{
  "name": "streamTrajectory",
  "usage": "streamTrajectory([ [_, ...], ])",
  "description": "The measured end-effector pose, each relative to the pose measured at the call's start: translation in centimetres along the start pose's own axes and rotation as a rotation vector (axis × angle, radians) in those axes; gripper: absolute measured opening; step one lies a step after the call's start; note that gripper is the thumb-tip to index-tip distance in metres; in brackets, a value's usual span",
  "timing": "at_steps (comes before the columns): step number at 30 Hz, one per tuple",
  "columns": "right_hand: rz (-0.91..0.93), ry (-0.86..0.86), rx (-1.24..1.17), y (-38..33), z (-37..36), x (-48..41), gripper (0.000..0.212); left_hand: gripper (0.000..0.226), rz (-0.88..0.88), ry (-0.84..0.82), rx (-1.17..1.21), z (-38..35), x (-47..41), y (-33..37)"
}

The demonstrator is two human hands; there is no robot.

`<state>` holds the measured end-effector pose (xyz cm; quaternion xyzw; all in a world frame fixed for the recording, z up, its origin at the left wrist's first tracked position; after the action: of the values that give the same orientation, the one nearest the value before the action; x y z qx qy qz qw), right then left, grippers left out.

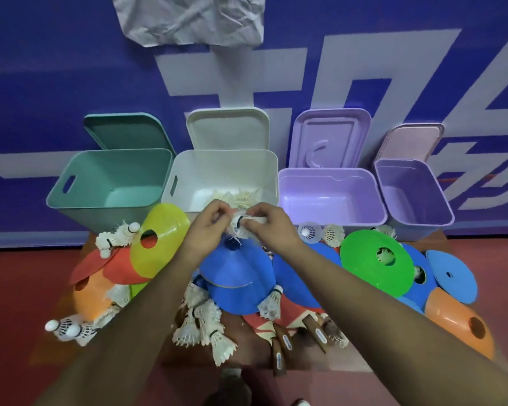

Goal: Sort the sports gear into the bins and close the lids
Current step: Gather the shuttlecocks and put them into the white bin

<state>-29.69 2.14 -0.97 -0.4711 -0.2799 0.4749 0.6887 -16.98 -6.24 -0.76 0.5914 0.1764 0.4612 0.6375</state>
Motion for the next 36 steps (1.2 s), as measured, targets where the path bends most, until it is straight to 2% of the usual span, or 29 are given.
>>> streamTrajectory([
  [2,-0.094,0.075,-0.149,0.5,-0.5,-2.2,0.009,0.007,0.028,-0.107,0.014,1.1,-1.8,0.7],
  [3,-0.136,0.087,-0.199,0.8,-0.8,-3.3,0.012,0.015,0.013,-0.163,-0.037,1.6,-2.9,1.1],
  [5,-0.214,0.064,-0.265,1.2,-1.5,-5.4,0.020,0.035,-0.060,-0.244,-0.238,2.6,-5.0,1.6],
  [7,-0.249,0.016,-0.313,1.4,-2.1,-6.9,0.016,0.041,-0.125,-0.243,-0.421,3.6,-7.1,1.7],
  [10,-0.226,-0.044,-0.139,2.0,-2.6,-9.3,0.035,0.037,-0.160,-0.148,-0.598,5.1,-10.8,1.9],
  [12,-0.149,-0.036,0.008,2.1,-2.4,-10.9,0.046,0.036,-0.171,-0.116,-0.653,5.4,-12.9,1.7],
  [16,-0.085,-0.050,0.177,2.7,-2.2,-12.5,0.064,0.055,-0.154,-0.113,-0.759,5.0,-15.2,0.1],
  [18,-0.069,-0.025,0.223,2.8,-1.5,-11.7,0.059,0.052,-0.168,-0.070,-0.728,4.8,-14.8,-0.1],
  [21,-0.018,0.021,0.261,2.7,-0.2,-8.6,0.044,0.032,-0.277,-0.048,-0.590,3.4,-11.7,0.3],
  [24,0.020,0.105,0.244,3.2,1.6,-4.2,0.031,0.020,-0.271,-0.134,-0.496,0.5,-7.4,-0.9],
  [27,0.065,0.122,0.280,4.5,3.3,0.2,0.023,0.014,-0.221,-0.244,-0.515,-3.4,-3.0,-3.9],
  [29,0.043,0.092,0.307,6.5,4.1,3.2,0.025,0.012,-0.177,-0.288,-0.587,-6.2,0.0,-6.3],
  [32,-0.023,0.047,0.314,9.8,4.9,6.4,0.023,0.013,-0.097,-0.155,-0.772,-9.2,2.3,-9.4],
  [34,-0.026,0.016,0.322,10.9,5.1,7.8,0.022,0.024,-0.030,-0.053,-0.937,-11.2,2.9,-10.7],
  [36,-0.028,-0.021,0.339,11.5,5.3,8.9,0.023,0.037,0.024,-0.057,-1.159,-13.6,3.2,-12.3],
])
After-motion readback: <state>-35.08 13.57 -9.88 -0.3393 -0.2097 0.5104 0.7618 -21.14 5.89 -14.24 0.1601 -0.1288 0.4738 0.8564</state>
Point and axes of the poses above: each hand's wrist, its own x-axis away from the middle knuckle, its own z-axis out of the back of the hand, y = z × x, the point moved 10 cm from there along -x, towards the middle knuckle, and after that the axes turned 14 degrees about z, right-handed, at the moved point
